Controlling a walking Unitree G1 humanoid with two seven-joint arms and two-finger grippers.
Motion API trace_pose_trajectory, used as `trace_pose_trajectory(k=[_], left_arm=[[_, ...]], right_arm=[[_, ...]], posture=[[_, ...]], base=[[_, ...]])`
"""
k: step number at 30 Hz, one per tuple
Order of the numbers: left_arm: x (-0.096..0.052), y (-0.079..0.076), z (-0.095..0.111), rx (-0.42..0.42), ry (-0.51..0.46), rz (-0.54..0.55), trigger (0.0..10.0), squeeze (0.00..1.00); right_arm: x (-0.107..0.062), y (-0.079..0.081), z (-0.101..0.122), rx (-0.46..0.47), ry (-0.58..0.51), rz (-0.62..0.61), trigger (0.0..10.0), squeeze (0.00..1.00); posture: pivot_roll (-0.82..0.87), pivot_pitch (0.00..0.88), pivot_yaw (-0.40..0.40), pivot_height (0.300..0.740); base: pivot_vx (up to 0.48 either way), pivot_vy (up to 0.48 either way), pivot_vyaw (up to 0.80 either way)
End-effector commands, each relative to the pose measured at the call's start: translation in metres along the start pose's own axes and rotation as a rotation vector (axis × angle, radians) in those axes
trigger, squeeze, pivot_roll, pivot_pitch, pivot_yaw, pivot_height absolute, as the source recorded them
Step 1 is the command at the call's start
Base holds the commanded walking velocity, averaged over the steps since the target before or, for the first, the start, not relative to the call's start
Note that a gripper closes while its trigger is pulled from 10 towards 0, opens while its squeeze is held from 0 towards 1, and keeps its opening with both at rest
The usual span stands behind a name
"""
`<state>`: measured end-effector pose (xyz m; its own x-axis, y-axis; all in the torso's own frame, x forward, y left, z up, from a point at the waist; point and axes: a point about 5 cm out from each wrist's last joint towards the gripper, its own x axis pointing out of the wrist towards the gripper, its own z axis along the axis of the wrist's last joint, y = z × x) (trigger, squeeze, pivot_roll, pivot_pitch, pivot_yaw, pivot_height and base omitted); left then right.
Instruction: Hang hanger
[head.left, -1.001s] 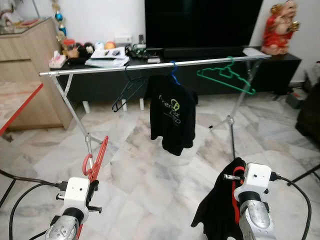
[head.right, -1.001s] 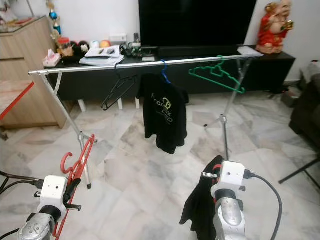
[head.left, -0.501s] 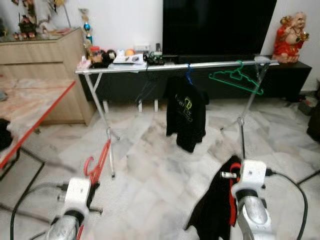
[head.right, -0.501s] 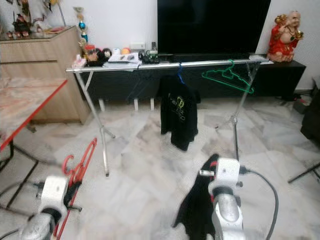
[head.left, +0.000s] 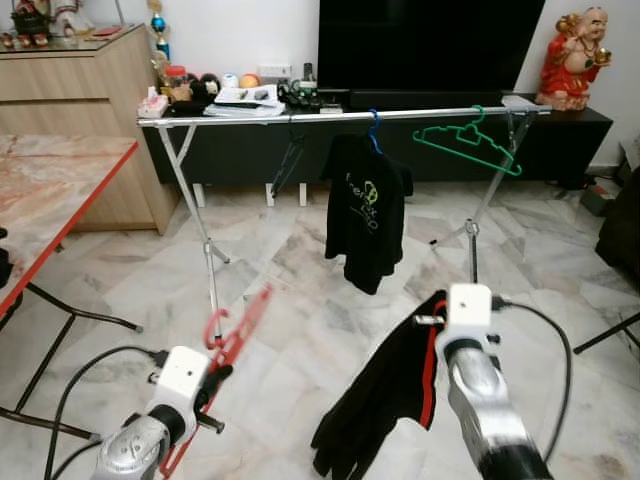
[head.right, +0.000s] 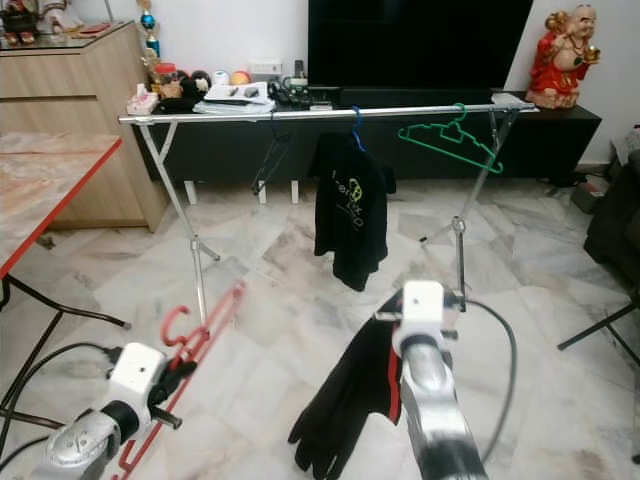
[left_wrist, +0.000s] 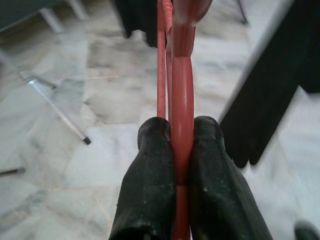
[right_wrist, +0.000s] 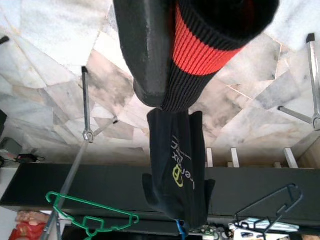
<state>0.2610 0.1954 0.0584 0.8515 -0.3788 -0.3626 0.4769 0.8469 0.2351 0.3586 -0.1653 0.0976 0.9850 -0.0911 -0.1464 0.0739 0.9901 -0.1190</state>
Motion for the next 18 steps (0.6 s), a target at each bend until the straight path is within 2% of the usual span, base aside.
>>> trace_pose_trajectory(k=[1,3,4,8,9,11,18], left_arm=[[0.003,-0.004,0.006,0.113,0.041,-0.119,10.0,0.0],[0.003,-0.004,0.006,0.13,0.053,-0.146,10.0,0.0],[0.005,-0.006,0.011,0.177,0.097,-0.24,10.0,0.0],[0.007,-0.01,0.016,0.205,0.115,-0.315,10.0,0.0],[0.008,-0.016,0.022,0.222,0.126,-0.393,10.0,0.0],[0.008,-0.023,0.026,0.239,0.132,-0.459,10.0,0.0],[0.017,-0.047,0.046,0.202,0.075,-0.594,10.0,0.0]], right_arm=[[0.006,0.004,0.006,-0.015,0.018,-0.004,10.0,0.0],[0.008,0.005,0.008,-0.018,0.022,-0.003,10.0,0.0],[0.013,0.011,0.015,-0.021,0.037,-0.003,10.0,0.0],[0.016,0.014,0.016,-0.014,0.062,-0.006,10.0,0.0],[0.018,0.018,0.019,-0.011,0.08,0.0,10.0,0.0],[0.019,0.022,0.021,-0.005,0.083,0.005,10.0,0.0],[0.018,0.036,0.02,0.011,0.099,0.008,10.0,0.0]], posture=[[0.04,0.0,-0.01,0.74],[0.04,0.0,-0.012,0.74],[0.05,0.0,-0.016,0.74],[0.05,0.0,-0.02,0.74],[0.05,0.0,-0.024,0.74],[0.06,0.0,-0.025,0.74],[0.06,0.0,-0.029,0.74]], base=[[0.0,0.0,0.0],[0.0,0.0,0.0],[0.0,0.0,0.0],[0.0,0.0,0.0],[0.0,0.0,0.0],[0.0,0.0,0.0],[0.0,0.0,0.0]])
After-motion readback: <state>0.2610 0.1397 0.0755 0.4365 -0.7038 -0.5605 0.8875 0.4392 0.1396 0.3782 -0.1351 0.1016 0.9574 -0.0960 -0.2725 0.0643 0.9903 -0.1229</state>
